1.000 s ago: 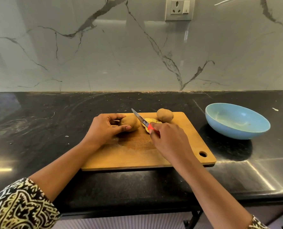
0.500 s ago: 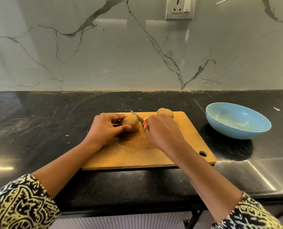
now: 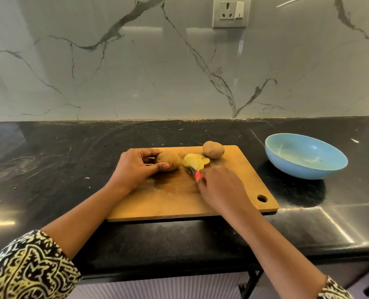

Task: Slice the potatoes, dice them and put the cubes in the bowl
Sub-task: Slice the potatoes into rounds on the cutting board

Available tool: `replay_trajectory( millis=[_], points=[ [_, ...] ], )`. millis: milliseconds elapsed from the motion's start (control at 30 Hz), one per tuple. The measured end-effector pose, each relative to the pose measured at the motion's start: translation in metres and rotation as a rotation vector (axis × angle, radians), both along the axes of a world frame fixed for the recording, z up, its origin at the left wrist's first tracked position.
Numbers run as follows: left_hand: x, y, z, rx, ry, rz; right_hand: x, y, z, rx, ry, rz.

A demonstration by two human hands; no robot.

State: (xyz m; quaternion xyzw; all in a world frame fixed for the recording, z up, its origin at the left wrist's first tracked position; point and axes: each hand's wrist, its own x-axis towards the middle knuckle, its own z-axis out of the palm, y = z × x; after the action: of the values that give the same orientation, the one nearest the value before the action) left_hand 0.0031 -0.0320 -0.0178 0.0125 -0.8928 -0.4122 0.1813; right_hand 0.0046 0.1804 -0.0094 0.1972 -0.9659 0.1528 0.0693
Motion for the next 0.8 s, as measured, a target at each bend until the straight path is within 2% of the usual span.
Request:
replay_trajectory(
  millis=[33,167,267,333,467,567,633,800],
  points=[
    [0.000,0.000,0.000,0.009,-0.003,-0.001,-0.007,0.002,0.001,-0.097,-0.059,-0.016],
    [0.000,0.001,0.000,0.027,-0.004,-0.016,-0.025,0.016,0.010,-0.696,-0.443,-0.126],
    [0.000,0.000,0.001,0.043,-0.016,-0.026,-0.028,0.023,0.020,-0.858,-0.496,-0.184],
    [0.000,0.000,0.002,0.055,-0.016,-0.032,-0.027,0.024,0.021,-0.800,-0.420,-0.154],
    [0.000,0.000,0.003,0.070,-0.010,-0.029,-0.009,0.014,0.014,-0.417,-0.045,0.043],
    [-0.001,0.000,0.002,0.066,-0.012,-0.022,0.001,0.003,0.010,-0.257,0.144,0.040],
    [-0.001,0.000,0.001,0.068,-0.014,-0.014,0.001,-0.001,0.007,-0.215,0.195,0.036],
    [-0.001,0.000,0.002,0.059,-0.012,-0.005,-0.003,-0.004,0.009,-0.177,0.188,0.054]
  ],
)
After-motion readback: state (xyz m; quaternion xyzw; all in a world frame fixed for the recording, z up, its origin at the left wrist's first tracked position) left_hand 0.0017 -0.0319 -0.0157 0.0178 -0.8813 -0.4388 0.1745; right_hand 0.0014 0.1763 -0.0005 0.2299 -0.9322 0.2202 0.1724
